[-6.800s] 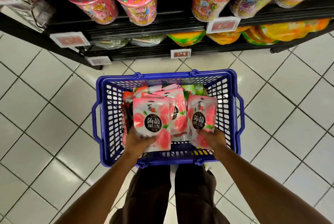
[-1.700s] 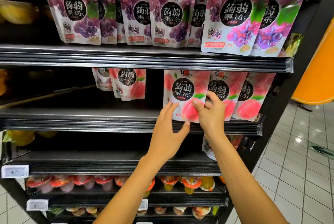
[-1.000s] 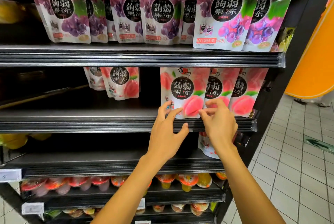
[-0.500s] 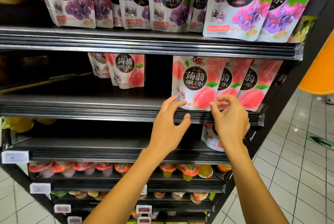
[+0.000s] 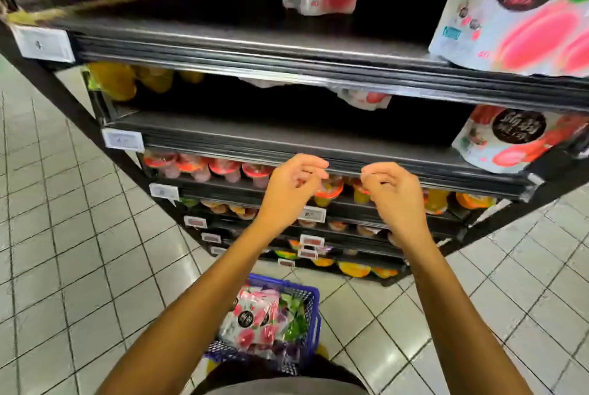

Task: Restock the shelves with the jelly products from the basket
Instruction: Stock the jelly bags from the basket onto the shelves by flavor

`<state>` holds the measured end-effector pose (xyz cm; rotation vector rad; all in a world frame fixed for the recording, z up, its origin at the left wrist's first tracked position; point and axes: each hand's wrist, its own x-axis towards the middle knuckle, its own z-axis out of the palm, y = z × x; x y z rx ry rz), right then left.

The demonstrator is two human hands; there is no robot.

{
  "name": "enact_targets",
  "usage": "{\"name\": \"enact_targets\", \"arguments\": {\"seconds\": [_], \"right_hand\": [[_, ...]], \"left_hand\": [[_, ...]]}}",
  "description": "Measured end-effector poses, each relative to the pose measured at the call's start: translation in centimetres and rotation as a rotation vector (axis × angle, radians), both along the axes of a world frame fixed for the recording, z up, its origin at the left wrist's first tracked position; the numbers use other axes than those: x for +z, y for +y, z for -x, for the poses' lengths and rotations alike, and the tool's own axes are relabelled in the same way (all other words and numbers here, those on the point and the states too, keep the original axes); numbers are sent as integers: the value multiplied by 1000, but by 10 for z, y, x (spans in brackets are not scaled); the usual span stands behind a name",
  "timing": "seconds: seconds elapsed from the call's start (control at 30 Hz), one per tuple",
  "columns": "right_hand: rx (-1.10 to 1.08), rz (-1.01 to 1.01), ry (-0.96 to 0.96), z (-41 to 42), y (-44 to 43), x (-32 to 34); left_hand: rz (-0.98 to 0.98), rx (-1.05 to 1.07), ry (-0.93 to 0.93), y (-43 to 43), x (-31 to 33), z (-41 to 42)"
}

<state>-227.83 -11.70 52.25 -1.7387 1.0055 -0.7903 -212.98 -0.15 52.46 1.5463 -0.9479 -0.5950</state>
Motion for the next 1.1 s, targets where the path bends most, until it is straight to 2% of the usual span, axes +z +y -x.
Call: {"name": "enact_targets", "arguments": {"seconds": [0.17,0.27,0.43,0.53,0.6,0.7,0.77,0.9,1.03,1.1], "right_hand": [[49,-284,222,-31,64,-116],[32,-447,339,-46,115,-184],[-76,-666,435,-75,187,-296],[-174,-800,455,-82,223,-365],[-235,-880,465,-83,240,-404],[-183,-984,531,-83,252,-466],[-204,-1023,562,-83,257,-505],[-180,-1034,629,-88,267,-595],[-199,-888,687,-98,269,-679],[-201,-825,749,-103,270,-713]], "left_hand": [[-281,22,118,81,-108,-53],[-386,65,165,134,-175,-84],[-600,120,253,208,-297,-121],[-804,72,284,248,-370,-124],[-850,93,362,265,-410,-121],[-907,150,436,272,-469,-116],[-968,98,470,272,-506,-113],[-1074,53,400,278,-596,-108],[-1056,-6,380,276,-677,-107],[-1053,-24,291,276,-711,-108]]}}
